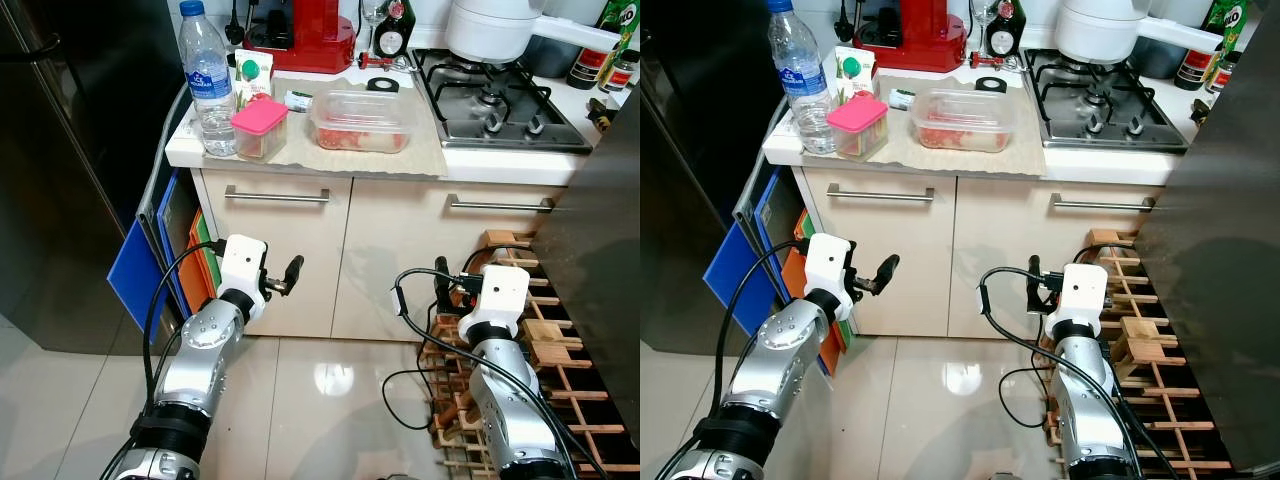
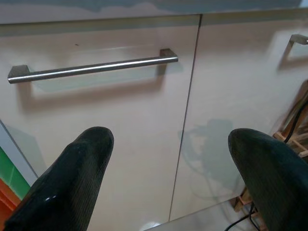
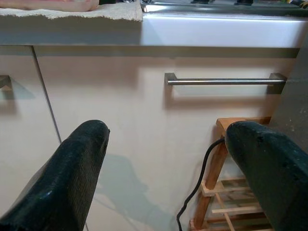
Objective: Restocking fridge
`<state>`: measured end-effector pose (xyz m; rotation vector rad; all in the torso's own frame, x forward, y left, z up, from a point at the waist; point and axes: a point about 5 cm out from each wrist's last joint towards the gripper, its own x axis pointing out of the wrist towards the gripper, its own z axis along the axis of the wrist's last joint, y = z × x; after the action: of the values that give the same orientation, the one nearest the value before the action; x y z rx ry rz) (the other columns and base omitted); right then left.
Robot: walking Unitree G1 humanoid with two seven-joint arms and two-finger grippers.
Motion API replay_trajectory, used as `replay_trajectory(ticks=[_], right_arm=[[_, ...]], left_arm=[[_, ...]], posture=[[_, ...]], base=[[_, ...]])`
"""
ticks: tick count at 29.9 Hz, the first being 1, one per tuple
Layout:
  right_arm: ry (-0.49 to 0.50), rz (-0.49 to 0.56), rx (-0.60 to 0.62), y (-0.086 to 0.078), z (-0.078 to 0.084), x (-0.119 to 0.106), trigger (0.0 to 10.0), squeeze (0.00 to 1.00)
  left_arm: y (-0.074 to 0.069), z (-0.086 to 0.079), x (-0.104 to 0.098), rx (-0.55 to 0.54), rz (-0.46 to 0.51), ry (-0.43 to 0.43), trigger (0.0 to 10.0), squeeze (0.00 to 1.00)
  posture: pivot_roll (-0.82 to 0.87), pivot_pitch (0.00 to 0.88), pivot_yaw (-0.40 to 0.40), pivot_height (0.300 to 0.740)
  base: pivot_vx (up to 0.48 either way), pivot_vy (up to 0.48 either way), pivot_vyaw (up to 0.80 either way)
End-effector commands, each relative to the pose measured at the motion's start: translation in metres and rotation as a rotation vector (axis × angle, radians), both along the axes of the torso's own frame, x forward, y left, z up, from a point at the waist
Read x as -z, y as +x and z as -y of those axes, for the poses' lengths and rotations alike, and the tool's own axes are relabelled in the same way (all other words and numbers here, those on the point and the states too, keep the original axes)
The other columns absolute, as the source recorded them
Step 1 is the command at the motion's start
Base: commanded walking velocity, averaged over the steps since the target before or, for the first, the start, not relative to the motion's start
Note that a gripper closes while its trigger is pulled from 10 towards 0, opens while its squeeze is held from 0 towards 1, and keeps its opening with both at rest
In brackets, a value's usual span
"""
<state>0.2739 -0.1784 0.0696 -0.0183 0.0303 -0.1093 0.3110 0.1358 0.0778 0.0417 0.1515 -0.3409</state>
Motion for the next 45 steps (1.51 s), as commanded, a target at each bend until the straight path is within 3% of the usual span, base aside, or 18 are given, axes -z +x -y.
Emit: replay_trajectory(ticks=[1, 31, 45], right_arm=[[0.001, -0.007, 0.008, -0.0019, 0.0001, 0.0019, 10.0, 0.0], [-0.009, -0.02, 0.016, -0.0008, -0.0006, 0.0035, 10.0, 0.0], [-0.012, -0.035, 0.022, 0.0003, -0.0005, 0.0053, 10.0, 0.0]], left_arm=[[0.0004, 0.0017, 0.0004, 0.01, 0.001, 0.009, 10.0, 0.0], [0.0023, 0.0066, -0.004, 0.038, 0.049, 0.043, 10.0, 0.0], [0.0016, 0.0083, -0.0019, 0.044, 0.033, 0.02, 10.0, 0.0]], posture=[[-0.01, 0.0, 0.011, 0.74], [-0.01, 0.0, 0.016, 0.74], [0.0, 0.0, 0.012, 0.74]], base=[[0.0, 0.0, 0.0], [0.0, 0.0, 0.0], [0.0, 0.023, -0.05]])
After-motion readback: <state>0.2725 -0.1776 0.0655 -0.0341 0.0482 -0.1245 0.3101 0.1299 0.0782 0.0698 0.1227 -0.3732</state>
